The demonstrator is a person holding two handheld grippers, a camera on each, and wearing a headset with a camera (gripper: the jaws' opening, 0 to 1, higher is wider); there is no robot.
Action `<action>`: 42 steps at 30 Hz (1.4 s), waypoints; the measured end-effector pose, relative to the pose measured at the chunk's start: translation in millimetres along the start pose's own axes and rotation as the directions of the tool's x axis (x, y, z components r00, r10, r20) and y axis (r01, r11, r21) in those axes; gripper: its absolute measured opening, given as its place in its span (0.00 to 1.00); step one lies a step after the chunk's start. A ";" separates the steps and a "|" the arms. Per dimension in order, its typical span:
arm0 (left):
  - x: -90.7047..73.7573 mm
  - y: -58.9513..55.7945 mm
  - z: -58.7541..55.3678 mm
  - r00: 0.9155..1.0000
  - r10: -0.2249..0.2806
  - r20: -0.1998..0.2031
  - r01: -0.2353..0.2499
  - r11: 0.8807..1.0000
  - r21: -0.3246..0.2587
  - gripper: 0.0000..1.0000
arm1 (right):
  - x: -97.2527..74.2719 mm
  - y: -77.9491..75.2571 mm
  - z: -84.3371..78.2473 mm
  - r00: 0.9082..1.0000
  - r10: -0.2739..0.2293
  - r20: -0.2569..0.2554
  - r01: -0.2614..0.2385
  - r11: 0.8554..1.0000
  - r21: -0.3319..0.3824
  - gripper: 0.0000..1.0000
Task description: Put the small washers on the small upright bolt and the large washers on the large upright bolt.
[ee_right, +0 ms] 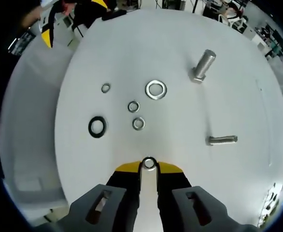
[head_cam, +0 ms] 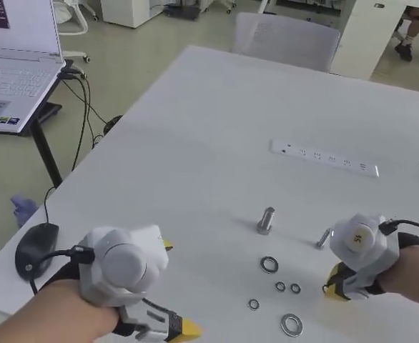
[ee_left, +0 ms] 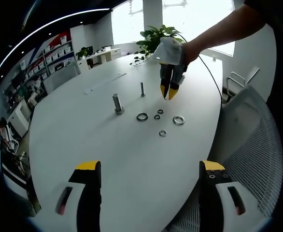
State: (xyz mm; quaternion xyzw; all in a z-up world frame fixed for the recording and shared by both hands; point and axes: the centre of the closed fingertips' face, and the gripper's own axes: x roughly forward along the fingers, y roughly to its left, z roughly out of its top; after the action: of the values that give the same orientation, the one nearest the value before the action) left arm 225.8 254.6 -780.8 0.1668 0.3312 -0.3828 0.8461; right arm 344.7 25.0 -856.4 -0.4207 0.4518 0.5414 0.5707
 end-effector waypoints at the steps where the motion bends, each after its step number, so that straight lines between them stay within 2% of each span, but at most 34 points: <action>1: 0.7 -1.1 1.5 1.000 -0.004 0.005 0.004 1.000 0.001 0.84 | -3.5 -1.6 -0.7 1.000 -0.005 0.001 0.005 1.000 0.001 0.12; 6: 4.3 -4.3 3.7 1.000 -0.020 0.007 0.020 1.000 0.002 0.85 | -23.4 -18.5 -1.5 0.999 -0.030 0.014 0.030 0.999 0.032 0.12; 10: 5.5 -4.9 5.6 1.000 -0.028 0.007 0.028 1.000 0.002 0.86 | -31.3 -29.6 0.9 0.999 -0.049 0.021 0.048 0.998 0.042 0.12; 16: 6.6 -5.4 4.6 1.000 -0.019 0.009 0.019 1.000 0.005 0.86 | -44.0 -42.3 14.4 0.997 -0.066 0.035 0.064 0.997 0.048 0.12; 20: 7.0 -7.4 3.2 1.000 -0.026 0.014 0.026 1.000 -0.017 0.86 | -51.8 -52.5 23.4 0.996 -0.083 0.037 0.081 0.996 0.048 0.12; 30: 7.9 -5.0 3.3 0.999 -0.030 0.010 0.030 0.999 -0.018 0.85 | -57.2 -69.3 37.2 0.993 -0.108 0.042 0.105 0.993 0.058 0.12; 36: 7.2 -1.1 5.7 0.999 -0.029 0.021 0.029 0.999 -0.032 0.85 | -51.2 -74.1 39.8 0.994 -0.102 0.028 0.101 0.994 0.036 0.12; 42: 5.8 0.2 7.8 1.000 -0.027 0.016 0.027 0.999 -0.019 0.85 | -46.8 -79.4 45.4 0.994 -0.103 0.034 0.102 0.994 0.029 0.12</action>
State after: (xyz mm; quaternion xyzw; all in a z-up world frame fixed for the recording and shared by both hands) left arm 232.2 247.4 -779.1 0.1511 0.3304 -0.3924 0.8450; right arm 426.4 53.1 -800.8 -0.4260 0.4269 0.5125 0.6113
